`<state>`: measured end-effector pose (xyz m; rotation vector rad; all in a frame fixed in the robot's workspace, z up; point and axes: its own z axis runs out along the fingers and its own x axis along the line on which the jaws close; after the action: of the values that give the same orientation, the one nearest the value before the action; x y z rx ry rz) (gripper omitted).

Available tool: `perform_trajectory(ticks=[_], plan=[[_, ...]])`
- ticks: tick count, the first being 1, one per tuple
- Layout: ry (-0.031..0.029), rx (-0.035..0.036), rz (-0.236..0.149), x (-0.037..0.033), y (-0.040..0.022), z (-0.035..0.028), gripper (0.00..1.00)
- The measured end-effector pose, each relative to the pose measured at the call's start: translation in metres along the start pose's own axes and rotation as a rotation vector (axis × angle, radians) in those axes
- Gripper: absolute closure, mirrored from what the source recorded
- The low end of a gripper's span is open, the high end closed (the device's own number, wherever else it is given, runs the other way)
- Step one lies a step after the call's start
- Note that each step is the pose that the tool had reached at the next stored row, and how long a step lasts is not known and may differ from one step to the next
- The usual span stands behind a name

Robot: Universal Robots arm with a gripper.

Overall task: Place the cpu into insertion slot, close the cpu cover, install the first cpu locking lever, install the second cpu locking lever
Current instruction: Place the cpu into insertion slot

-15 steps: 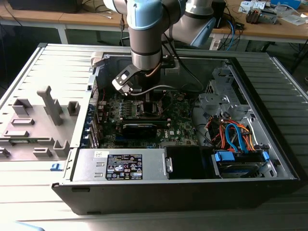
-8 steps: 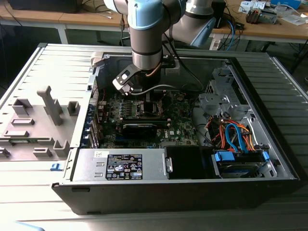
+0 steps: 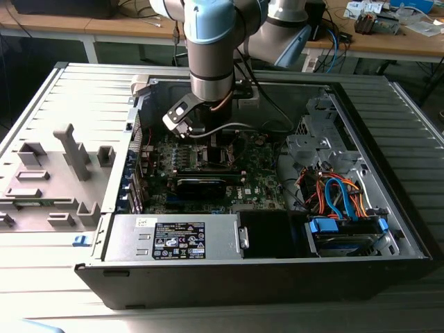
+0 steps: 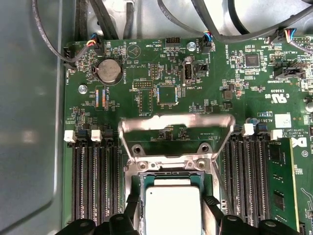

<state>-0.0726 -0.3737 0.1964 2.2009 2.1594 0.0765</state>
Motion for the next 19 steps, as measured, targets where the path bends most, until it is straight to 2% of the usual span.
perform_trajectory(ticks=[1, 6, 14, 16, 19], plan=[[-0.0001, 0.0000, 0.000, 0.0000, 0.0000, -0.0001, 0.39], [0.0003, 0.0003, 0.000, 0.0000, 0.0012, -0.0099, 0.39], [0.0005, 0.0007, 0.000, -0.0004, 0.0016, -0.0121, 0.39], [0.0014, 0.0008, 0.000, -0.0004, 0.0015, -0.0122, 0.39], [0.0059, 0.0012, 0.000, -0.0003, 0.0016, -0.0128, 0.41]])
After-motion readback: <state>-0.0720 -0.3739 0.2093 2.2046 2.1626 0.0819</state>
